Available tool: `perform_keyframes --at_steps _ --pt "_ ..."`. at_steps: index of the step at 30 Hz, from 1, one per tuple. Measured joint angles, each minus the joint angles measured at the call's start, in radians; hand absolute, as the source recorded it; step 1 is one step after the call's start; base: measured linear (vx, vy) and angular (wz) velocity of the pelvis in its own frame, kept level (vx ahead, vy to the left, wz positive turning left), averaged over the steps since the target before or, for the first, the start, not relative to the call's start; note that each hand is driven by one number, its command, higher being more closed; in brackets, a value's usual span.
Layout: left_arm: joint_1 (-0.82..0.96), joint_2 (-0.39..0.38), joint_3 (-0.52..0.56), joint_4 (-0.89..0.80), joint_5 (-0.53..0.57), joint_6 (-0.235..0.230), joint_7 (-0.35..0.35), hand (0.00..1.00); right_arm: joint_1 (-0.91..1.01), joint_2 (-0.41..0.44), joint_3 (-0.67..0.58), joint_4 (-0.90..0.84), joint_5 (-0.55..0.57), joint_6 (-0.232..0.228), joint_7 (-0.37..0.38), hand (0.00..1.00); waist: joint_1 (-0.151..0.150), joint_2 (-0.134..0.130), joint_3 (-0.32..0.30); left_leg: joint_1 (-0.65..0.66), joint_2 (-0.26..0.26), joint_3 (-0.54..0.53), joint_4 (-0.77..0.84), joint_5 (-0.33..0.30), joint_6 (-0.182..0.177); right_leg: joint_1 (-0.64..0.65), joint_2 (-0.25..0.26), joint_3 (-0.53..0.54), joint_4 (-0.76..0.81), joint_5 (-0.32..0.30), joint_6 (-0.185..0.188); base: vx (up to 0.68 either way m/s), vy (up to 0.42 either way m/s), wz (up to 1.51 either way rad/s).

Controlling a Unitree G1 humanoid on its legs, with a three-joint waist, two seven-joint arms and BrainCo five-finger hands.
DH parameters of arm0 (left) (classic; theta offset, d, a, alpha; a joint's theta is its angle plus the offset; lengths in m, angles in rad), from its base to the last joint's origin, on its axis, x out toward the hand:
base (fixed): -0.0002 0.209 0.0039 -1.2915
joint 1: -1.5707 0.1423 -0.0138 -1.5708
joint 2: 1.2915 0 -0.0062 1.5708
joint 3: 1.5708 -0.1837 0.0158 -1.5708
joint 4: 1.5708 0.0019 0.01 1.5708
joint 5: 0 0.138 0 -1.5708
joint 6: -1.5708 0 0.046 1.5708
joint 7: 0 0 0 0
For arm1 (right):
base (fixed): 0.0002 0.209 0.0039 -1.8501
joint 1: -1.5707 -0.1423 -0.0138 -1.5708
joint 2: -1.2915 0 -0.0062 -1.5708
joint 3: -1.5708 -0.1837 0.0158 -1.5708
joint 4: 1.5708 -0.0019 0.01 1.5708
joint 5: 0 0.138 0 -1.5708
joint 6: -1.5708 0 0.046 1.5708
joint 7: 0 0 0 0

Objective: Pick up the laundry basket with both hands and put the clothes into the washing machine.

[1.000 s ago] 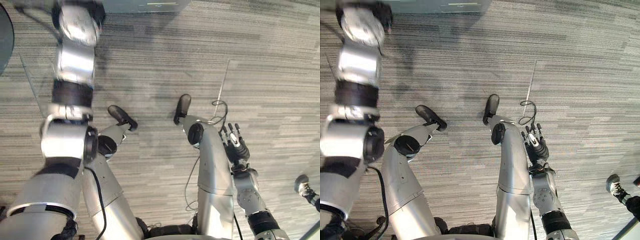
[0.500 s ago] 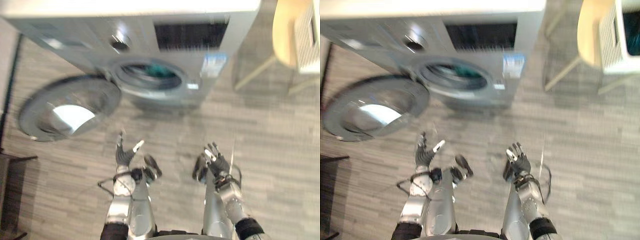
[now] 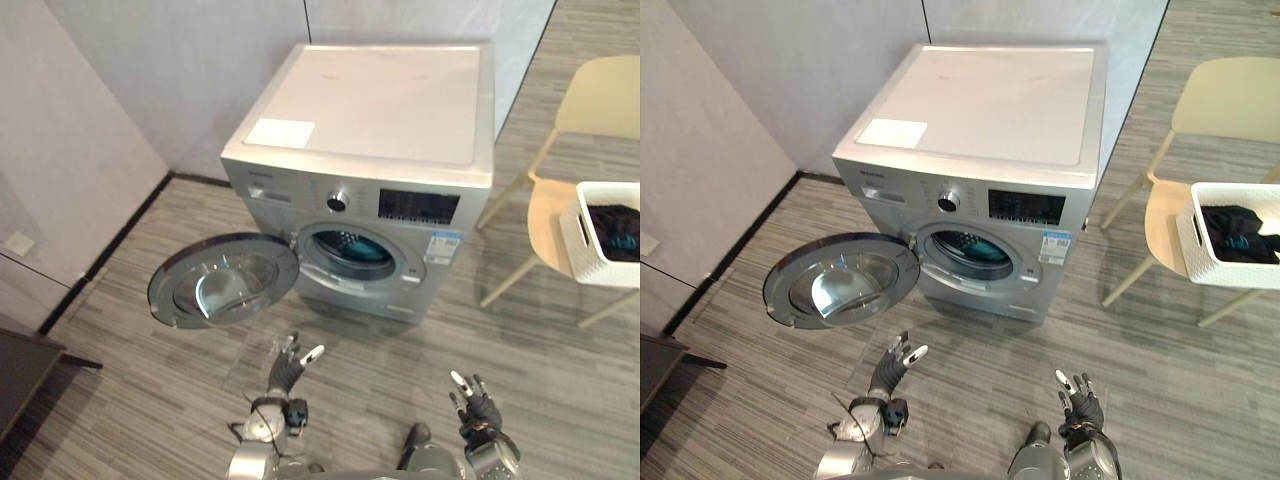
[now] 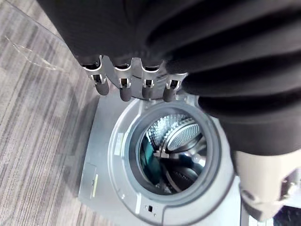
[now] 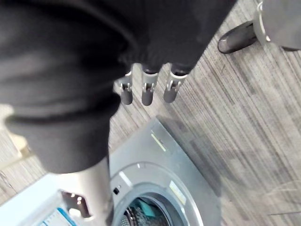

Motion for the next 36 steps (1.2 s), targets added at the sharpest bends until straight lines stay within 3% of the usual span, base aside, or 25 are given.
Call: perform_keyframes --at_steps 2,3,4,5,6,8,9,11,13,14,18,20,22,23,25,26,27,28,29,30,33,36 --pt "-0.008 0.019 0.000 -0.008 -0.005 -0.003 0.003 0.00 0.032 0.055 0.020 -0.123 0.003 -0.006 -0.016 0.00 -0.007 -0.062 0.011 0.046 -0.031 0.054 -0.025 0.009 0.022 0.001 -0.008 0.061 -0.010 0.032 0.009 -0.32 0.154 -0.71" --pt "0.003 0.028 -0.001 -0.013 0.016 -0.003 0.011 0.00 0.058 0.078 0.029 -0.205 0.003 -0.029 -0.016 0.00 -0.017 -0.088 0.008 0.050 -0.038 0.088 -0.019 -0.007 0.050 0.004 0.000 0.094 -0.033 0.062 0.024 -0.33 0.072 -0.65" --pt "0.005 0.028 -0.001 -0.013 0.026 -0.003 0.014 0.00 0.064 0.081 0.029 -0.223 0.003 -0.034 -0.017 0.00 -0.017 -0.092 0.006 0.050 -0.039 0.097 -0.014 -0.012 0.058 0.004 0.001 0.100 -0.040 0.070 0.024 -0.36 0.059 -0.77" --pt "0.011 0.028 0.000 -0.013 0.106 -0.002 0.033 0.00 0.093 0.088 0.026 -0.309 0.001 -0.046 -0.023 0.00 -0.015 -0.103 0.002 0.049 -0.036 0.141 0.007 -0.022 0.095 0.001 0.009 0.139 -0.061 0.098 0.041 -0.18 0.031 -0.60" --pt "0.012 0.027 0.004 -0.012 0.153 -0.002 0.044 0.00 0.109 0.088 0.020 -0.347 0.001 -0.054 -0.031 0.00 -0.014 -0.094 0.005 0.049 -0.026 0.167 0.015 -0.020 0.113 -0.010 0.005 0.169 -0.042 0.094 0.043 -0.22 0.032 -0.65" --pt "0.016 0.023 0.023 -0.012 0.208 -0.003 0.051 0.00 0.112 0.088 -0.010 -0.389 0.000 -0.071 -0.044 0.00 -0.013 -0.084 -0.001 0.049 0.011 0.209 0.025 -0.012 0.118 -0.030 0.017 0.183 0.080 0.039 -0.017 -0.13 0.004 -0.62" --pt "0.021 0.024 0.027 -0.012 0.209 -0.003 0.062 0.00 0.112 0.091 -0.029 -0.412 0.000 -0.085 -0.059 0.00 -0.012 -0.067 -0.002 0.047 0.037 0.227 0.028 -0.007 0.114 -0.030 0.019 0.192 0.153 -0.002 -0.028 -0.08 -0.036 -0.76" --pt "0.032 0.027 0.046 0.000 0.206 -0.003 0.066 0.00 0.108 0.110 -0.066 -0.451 -0.005 -0.121 -0.083 0.00 -0.011 -0.065 -0.013 0.043 0.074 0.250 0.039 0.006 0.093 -0.005 -0.014 0.223 0.256 -0.067 -0.016 0.01 -0.133 -0.63" --pt "0.039 0.040 0.047 0.005 0.205 -0.002 0.066 0.00 0.100 0.111 -0.075 -0.451 -0.020 -0.131 -0.101 0.00 -0.012 -0.099 -0.031 0.017 0.092 0.263 0.052 0.019 0.072 0.021 -0.035 0.258 0.222 -0.094 0.020 0.01 -0.287 -0.38" --pt "0.038 0.035 0.047 0.025 0.205 0.002 0.065 0.00 0.092 0.114 -0.089 -0.451 -0.027 -0.132 -0.113 0.00 -0.013 -0.112 -0.040 -0.001 0.098 0.259 0.060 0.035 0.046 0.027 -0.008 0.244 0.174 -0.105 0.032 0.00 -0.248 -0.42" --pt "0.057 0.000 0.044 0.049 0.205 0.007 0.061 0.00 0.054 0.104 -0.101 -0.451 -0.081 -0.132 -0.145 0.00 -0.012 -0.080 -0.048 0.001 0.156 0.295 0.065 0.052 0.018 0.041 0.073 0.275 0.076 -0.102 0.029 -0.01 -0.196 -0.51" --pt "0.046 0.008 0.050 0.060 0.200 0.007 0.064 0.00 0.031 0.114 -0.081 -0.453 -0.104 -0.129 -0.152 0.00 0.001 -0.084 -0.051 0.011 0.208 0.347 0.092 0.047 0.008 0.071 0.135 0.291 -0.034 -0.072 0.039 -0.06 -0.189 -0.80" --pt "0.036 -0.002 0.054 0.073 0.186 0.007 0.068 0.00 0.001 0.109 -0.048 -0.453 -0.126 -0.128 -0.169 0.00 0.028 -0.064 -0.060 0.022 0.274 0.403 0.094 0.058 -0.013 0.090 0.157 0.207 -0.095 -0.104 0.059 -0.07 -0.179 -0.92" --pt "0.034 0.006 0.065 0.084 0.176 0.007 0.076 0.00 -0.028 0.110 -0.026 -0.454 -0.139 -0.126 -0.174 0.00 0.039 -0.077 -0.056 0.035 0.296 0.429 0.109 0.061 -0.023 0.088 0.165 0.183 -0.097 -0.064 0.050 -0.04 -0.142 -0.70" --pt "0.040 0.009 0.069 0.102 0.148 0.010 0.091 0.00 -0.061 0.109 0.005 -0.458 -0.139 -0.127 -0.189 0.00 0.039 -0.068 -0.052 0.052 0.354 0.431 0.153 0.071 -0.044 0.109 0.213 0.175 -0.099 -0.065 0.017 0.02 -0.233 -0.30" --pt "0.045 0.006 0.068 0.102 0.141 0.010 0.097 0.00 -0.075 0.109 0.015 -0.462 -0.139 -0.128 -0.194 0.00 0.045 -0.065 -0.050 0.053 0.390 0.424 0.197 0.079 -0.035 0.117 0.235 0.178 -0.096 -0.077 -0.007 0.03 -0.262 -0.17" --pt "0.049 0.005 0.067 0.102 0.126 0.011 0.107 0.00 -0.087 0.109 0.025 -0.464 -0.143 -0.128 -0.210 0.00 0.049 -0.068 -0.050 0.039 0.433 0.416 0.272 0.086 0.046 0.135 0.253 0.177 -0.096 -0.087 -0.025 0.05 -0.221 -0.13" --pt "0.054 0.005 0.065 0.101 0.114 0.011 0.109 0.00 -0.094 0.109 0.029 -0.476 -0.152 -0.128 -0.222 0.00 0.056 -0.073 -0.047 0.011 0.473 0.405 0.364 0.099 0.163 0.162 0.263 0.182 -0.100 -0.094 -0.036 0.11 -0.316 0.00" --pt "0.065 0.000 0.057 0.098 0.105 0.010 0.109 0.00 -0.094 0.099 0.026 -0.520 -0.184 -0.135 -0.249 0.00 0.073 -0.066 -0.037 -0.065 0.517 0.335 0.540 0.092 0.243 0.207 0.276 0.193 -0.117 -0.102 -0.062 0.14 -0.270 0.07" --pt "0.078 -0.019 0.044 0.090 0.098 0.009 0.105 0.00 -0.101 0.076 0.015 -0.555 -0.222 -0.140 -0.275 0.00 0.079 -0.059 -0.036 -0.146 0.462 0.222 0.640 0.048 0.173 0.226 0.268 0.193 -0.125 -0.120 -0.063 0.11 -0.138 0.10" --pt "0.113 -0.036 0.035 0.036 0.088 0.004 0.102 0.00 -0.146 0.044 -0.015 -0.578 -0.264 -0.154 -0.304 0.00 0.086 -0.048 -0.035 -0.254 0.311 0.176 0.664 0.011 0.158 0.251 0.256 0.194 -0.154 -0.126 -0.065 0.12 0.003 -0.06" --pt "0.115 -0.035 0.030 0.009 0.063 -0.001 0.082 0.00 -0.173 0.036 -0.055 -0.587 -0.296 -0.156 -0.327 0.00 0.102 -0.053 -0.034 -0.308 0.168 0.231 0.510 0.012 0.157 0.275 0.247 0.168 -0.175 -0.137 -0.041 0.15 -0.012 0.19"
